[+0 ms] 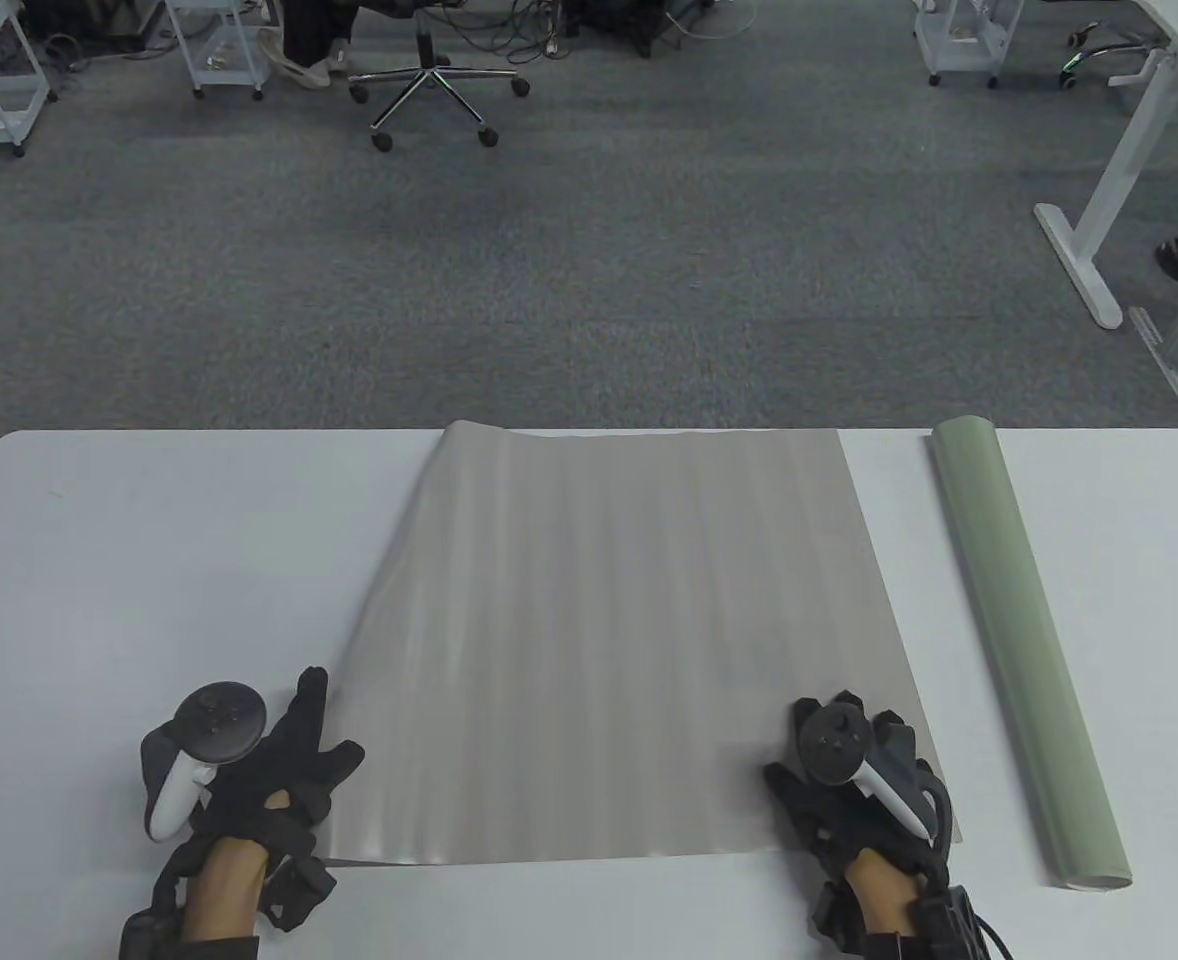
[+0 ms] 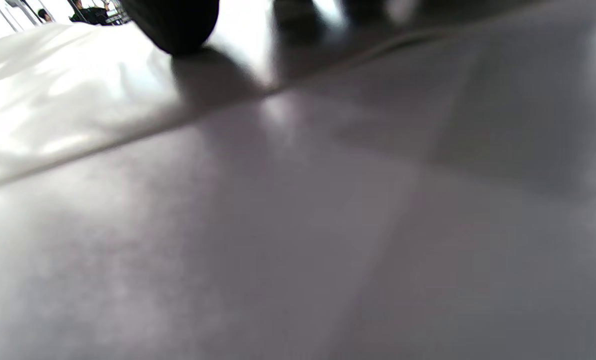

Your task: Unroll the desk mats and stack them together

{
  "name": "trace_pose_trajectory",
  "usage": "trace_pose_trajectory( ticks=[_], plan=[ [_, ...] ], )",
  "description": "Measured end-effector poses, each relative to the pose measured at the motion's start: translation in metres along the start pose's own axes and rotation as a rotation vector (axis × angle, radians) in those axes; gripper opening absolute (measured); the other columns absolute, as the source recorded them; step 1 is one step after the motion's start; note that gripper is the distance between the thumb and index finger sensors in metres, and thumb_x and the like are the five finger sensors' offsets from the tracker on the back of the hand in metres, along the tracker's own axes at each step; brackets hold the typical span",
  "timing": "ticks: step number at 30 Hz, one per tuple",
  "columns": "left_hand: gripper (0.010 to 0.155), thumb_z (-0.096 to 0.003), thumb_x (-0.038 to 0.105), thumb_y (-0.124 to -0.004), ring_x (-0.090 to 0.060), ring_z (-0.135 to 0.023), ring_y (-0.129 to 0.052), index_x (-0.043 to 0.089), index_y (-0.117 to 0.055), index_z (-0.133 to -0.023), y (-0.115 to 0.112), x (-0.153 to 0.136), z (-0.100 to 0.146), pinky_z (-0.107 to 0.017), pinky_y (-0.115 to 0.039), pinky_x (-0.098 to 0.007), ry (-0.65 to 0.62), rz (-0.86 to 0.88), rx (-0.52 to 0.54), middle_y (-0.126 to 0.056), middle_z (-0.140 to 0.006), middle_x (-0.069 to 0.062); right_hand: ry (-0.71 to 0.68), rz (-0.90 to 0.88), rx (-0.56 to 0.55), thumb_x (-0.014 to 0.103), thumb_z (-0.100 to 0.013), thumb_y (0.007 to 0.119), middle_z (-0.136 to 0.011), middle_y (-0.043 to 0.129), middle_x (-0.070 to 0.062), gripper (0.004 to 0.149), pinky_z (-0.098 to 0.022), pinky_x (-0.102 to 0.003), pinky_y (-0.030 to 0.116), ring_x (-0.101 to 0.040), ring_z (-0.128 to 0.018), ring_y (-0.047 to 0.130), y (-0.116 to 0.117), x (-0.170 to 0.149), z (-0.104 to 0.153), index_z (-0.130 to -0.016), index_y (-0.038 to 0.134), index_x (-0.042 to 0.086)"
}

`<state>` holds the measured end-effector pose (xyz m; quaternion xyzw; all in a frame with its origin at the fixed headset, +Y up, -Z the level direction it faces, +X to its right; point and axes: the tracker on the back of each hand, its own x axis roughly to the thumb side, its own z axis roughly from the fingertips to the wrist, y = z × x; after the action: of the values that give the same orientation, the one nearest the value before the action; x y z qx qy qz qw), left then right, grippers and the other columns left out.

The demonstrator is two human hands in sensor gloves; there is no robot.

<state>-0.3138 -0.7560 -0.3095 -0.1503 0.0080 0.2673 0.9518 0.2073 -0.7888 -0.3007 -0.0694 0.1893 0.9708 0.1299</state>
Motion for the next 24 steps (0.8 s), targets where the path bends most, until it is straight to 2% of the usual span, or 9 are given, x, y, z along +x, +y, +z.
trace_pose_trajectory(
  ticks=[4, 7, 10, 12, 14, 17, 18, 20, 24],
  plan=[
    [0.086, -0.0561, 0.025, -0.085, -0.021, -0.075, -0.095, 0.008, -0.026, -0.118, -0.013, 0.018, -0.004, -0.046, -0.095, -0.026, 0.038, -0.307, 0.039, -0.066, -0.113, -0.015, 0.044, 0.130, -0.015, 0.047, -0.057, 0.060, -0.113, 0.008, -0.039, 0.081, -0.053, -0.088, 0.019, -0.074, -0.094, 0.005, 0.001, 0.024, 0.012, -0.114, 0.020, 0.005],
    [0.087, -0.0559, 0.025, -0.085, -0.022, -0.080, -0.094, 0.007, -0.025, -0.117, -0.017, 0.025, -0.006, -0.047, -0.094, -0.026, 0.047, -0.367, 0.048, -0.065, -0.113, -0.016, -0.175, 0.196, -0.123, 0.049, -0.056, 0.060, -0.115, 0.012, -0.037, 0.081, -0.055, -0.087, 0.023, -0.073, -0.097, 0.009, 0.006, 0.060, 0.024, -0.115, 0.022, 0.008],
    [0.089, -0.0561, 0.028, -0.084, -0.021, -0.081, -0.093, 0.005, -0.023, -0.117, -0.016, 0.021, -0.006, -0.050, -0.093, -0.029, 0.057, -0.338, 0.028, -0.064, -0.113, -0.017, -0.301, 0.121, -0.091, 0.049, -0.056, 0.060, -0.116, 0.012, -0.036, 0.081, -0.058, -0.087, 0.024, -0.072, -0.099, 0.009, 0.018, 0.090, 0.028, -0.115, 0.022, 0.009],
    [0.089, -0.0562, 0.030, -0.084, -0.020, -0.079, -0.091, 0.004, -0.024, -0.117, -0.013, 0.011, -0.008, -0.055, -0.090, -0.036, 0.058, -0.240, 0.000, -0.066, -0.111, -0.016, -0.333, 0.168, -0.085, 0.050, -0.055, 0.059, -0.116, 0.012, -0.035, 0.081, -0.060, -0.087, 0.027, -0.071, -0.100, 0.010, 0.024, 0.106, 0.026, -0.115, 0.021, 0.011],
    [0.087, -0.0567, 0.029, -0.083, -0.019, -0.076, -0.093, 0.004, -0.027, -0.117, -0.009, -0.002, -0.010, -0.053, -0.089, -0.037, 0.068, -0.072, 0.011, -0.072, -0.108, -0.014, -0.338, 0.227, -0.097, 0.051, -0.055, 0.059, -0.116, 0.011, -0.035, 0.081, -0.060, -0.088, 0.029, -0.071, -0.100, 0.012, 0.028, 0.113, 0.022, -0.115, 0.020, 0.013],
    [0.084, -0.0576, 0.027, -0.082, -0.020, -0.073, -0.095, 0.003, -0.028, -0.117, -0.004, -0.018, -0.021, -0.051, -0.090, -0.037, 0.138, 0.197, -0.009, -0.076, -0.104, -0.013, -0.316, 0.244, 0.032, 0.053, -0.055, 0.056, -0.115, 0.007, -0.036, 0.081, -0.061, -0.088, 0.032, -0.072, -0.100, 0.011, 0.037, 0.111, 0.014, -0.115, 0.015, 0.016],
    [0.084, -0.0576, 0.026, -0.082, -0.021, -0.073, -0.095, 0.002, -0.028, -0.117, 0.000, -0.021, -0.028, -0.051, -0.090, -0.038, 0.154, 0.251, -0.053, -0.078, -0.102, -0.013, -0.320, 0.212, 0.096, 0.054, -0.055, 0.052, -0.114, 0.001, -0.035, 0.080, -0.060, -0.087, 0.026, -0.071, -0.099, 0.007, 0.039, 0.108, 0.012, -0.114, 0.012, 0.017],
    [0.084, -0.0583, 0.027, -0.081, -0.022, -0.074, -0.094, 0.001, -0.027, -0.117, 0.005, -0.024, -0.038, -0.053, -0.089, -0.040, 0.187, 0.323, -0.116, -0.077, -0.101, -0.013, -0.332, 0.182, 0.084, 0.053, -0.056, 0.054, -0.114, -0.001, -0.033, 0.080, -0.059, -0.087, 0.021, -0.070, -0.099, 0.003, 0.038, 0.106, 0.012, -0.114, 0.012, 0.019],
    [0.084, -0.0584, 0.027, -0.081, -0.026, -0.071, -0.094, -0.002, -0.028, -0.117, 0.010, -0.027, -0.067, -0.053, -0.087, -0.043, 0.245, 0.469, -0.141, -0.079, -0.098, -0.013, -0.332, 0.199, 0.097, 0.052, -0.055, 0.052, -0.113, -0.003, -0.032, 0.079, -0.059, -0.087, 0.020, -0.070, -0.098, 0.001, 0.040, 0.106, 0.012, -0.114, 0.010, 0.020]
  ],
)
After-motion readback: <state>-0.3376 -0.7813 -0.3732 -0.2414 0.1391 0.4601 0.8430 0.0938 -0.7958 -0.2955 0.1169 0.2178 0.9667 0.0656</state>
